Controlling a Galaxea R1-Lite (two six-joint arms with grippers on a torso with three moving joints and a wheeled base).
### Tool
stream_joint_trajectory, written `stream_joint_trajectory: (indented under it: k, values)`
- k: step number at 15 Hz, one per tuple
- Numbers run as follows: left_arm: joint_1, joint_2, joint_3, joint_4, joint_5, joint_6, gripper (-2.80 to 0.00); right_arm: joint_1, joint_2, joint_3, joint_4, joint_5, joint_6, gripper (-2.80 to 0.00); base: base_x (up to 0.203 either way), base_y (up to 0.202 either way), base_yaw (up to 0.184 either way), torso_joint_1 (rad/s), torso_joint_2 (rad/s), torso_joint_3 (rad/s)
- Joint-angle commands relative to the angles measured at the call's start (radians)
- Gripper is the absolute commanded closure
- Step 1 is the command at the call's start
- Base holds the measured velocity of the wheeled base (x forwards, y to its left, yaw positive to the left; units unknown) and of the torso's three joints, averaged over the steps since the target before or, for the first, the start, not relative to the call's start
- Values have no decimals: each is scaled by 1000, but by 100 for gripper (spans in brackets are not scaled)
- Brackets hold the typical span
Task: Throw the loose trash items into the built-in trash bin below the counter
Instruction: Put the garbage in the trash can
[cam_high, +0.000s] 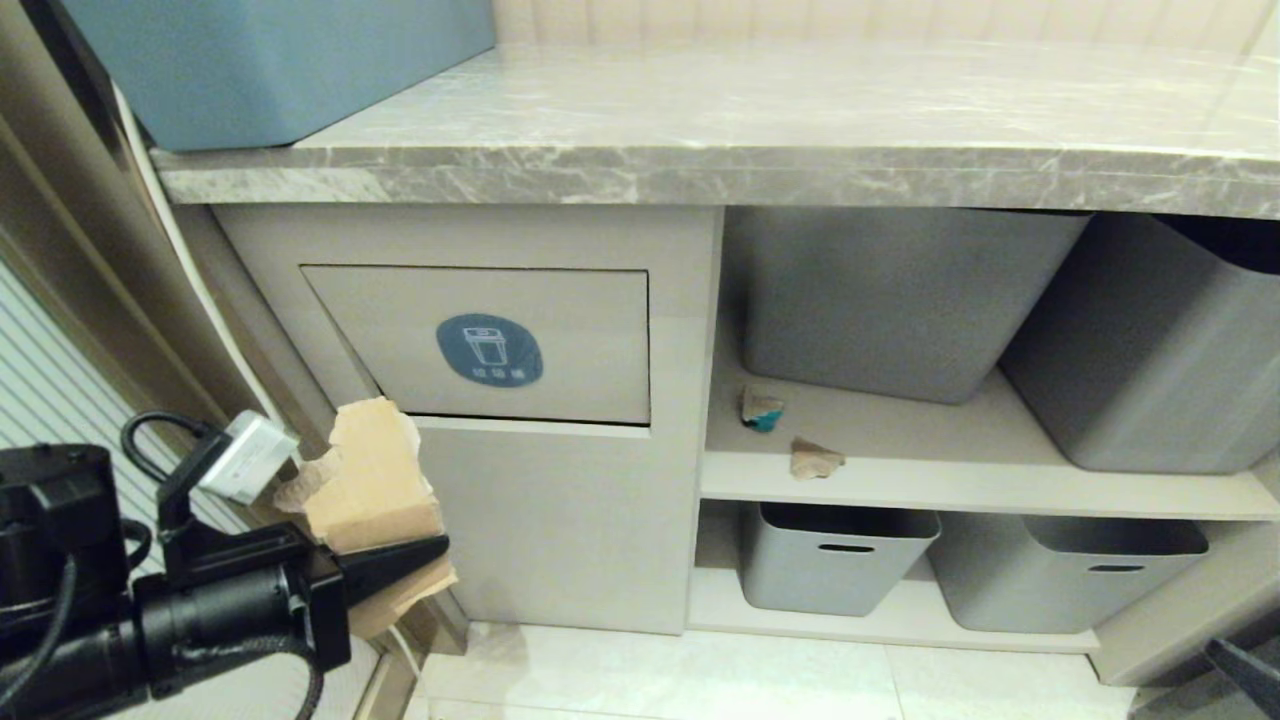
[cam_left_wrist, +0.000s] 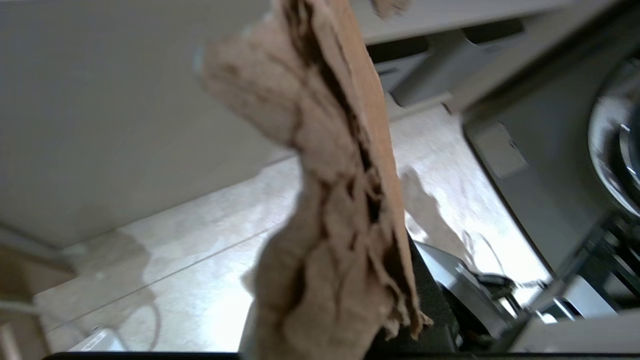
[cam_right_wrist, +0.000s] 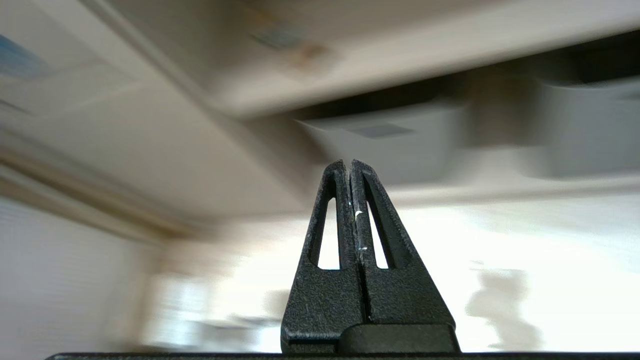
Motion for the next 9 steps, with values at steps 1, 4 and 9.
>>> stream_joint_trajectory:
  k: [1, 4, 9]
  values:
    - [8, -45, 14, -5, 76, -23, 0, -16, -280, -12, 364, -97, -186, 0, 0, 0, 0, 0, 0, 0]
    - [16, -80, 43, -39, 160, -55, 0, -24, -354, 7, 462, -194, -381, 0, 0, 0, 0, 0, 0, 0]
    - [33, 48, 179, -357, 166, 40, 0, -25, -353, 11, 457, -198, -374, 0, 0, 0, 0, 0, 0, 0]
